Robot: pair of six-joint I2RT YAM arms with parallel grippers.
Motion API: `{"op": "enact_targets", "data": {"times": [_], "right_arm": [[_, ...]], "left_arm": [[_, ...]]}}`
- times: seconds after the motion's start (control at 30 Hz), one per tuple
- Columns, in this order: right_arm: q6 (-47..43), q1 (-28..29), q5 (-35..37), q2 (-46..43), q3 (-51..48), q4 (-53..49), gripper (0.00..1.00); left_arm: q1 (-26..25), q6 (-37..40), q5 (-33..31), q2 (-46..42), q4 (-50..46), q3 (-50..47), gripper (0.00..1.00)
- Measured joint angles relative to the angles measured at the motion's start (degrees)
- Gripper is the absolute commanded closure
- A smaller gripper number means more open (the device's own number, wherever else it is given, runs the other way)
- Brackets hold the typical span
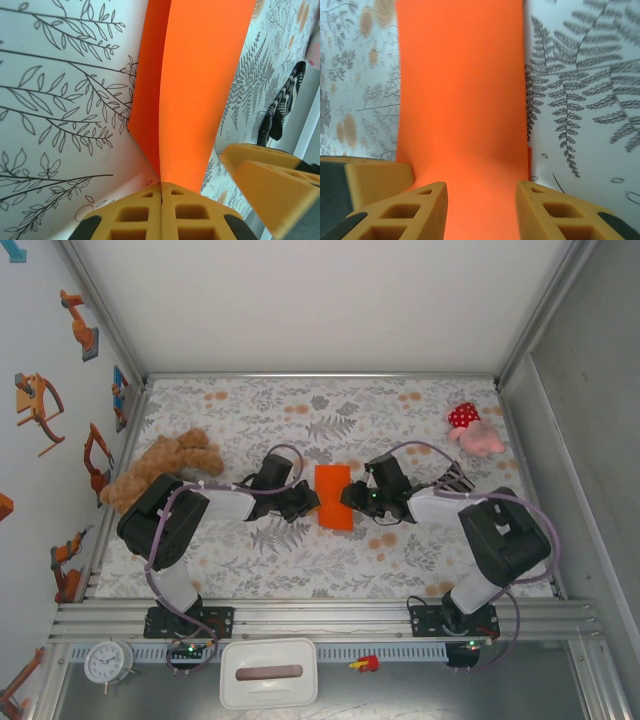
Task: Fold a paper plane with a square sheet of paper (pick it up from the middle)
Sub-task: Third fold the triangle at the center of the table.
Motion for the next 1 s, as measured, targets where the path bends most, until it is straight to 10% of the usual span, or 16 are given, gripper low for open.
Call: {"op": "enact_targets", "data": {"times": [0.43, 1.0], "right_arm": [[-20.0, 12.2, 16.2, -11.1, 1.3, -13.6, 0.45], [-33.4, 25.2, 29.4, -1.9, 5.1, -14.6, 0.45]], "left_arm": [[0.0, -2.9, 0.4, -0.3, -0.4, 1.0, 0.95], [0.0, -4.0, 0.8, -0.3, -2.2, 2.0, 0.95]]}}
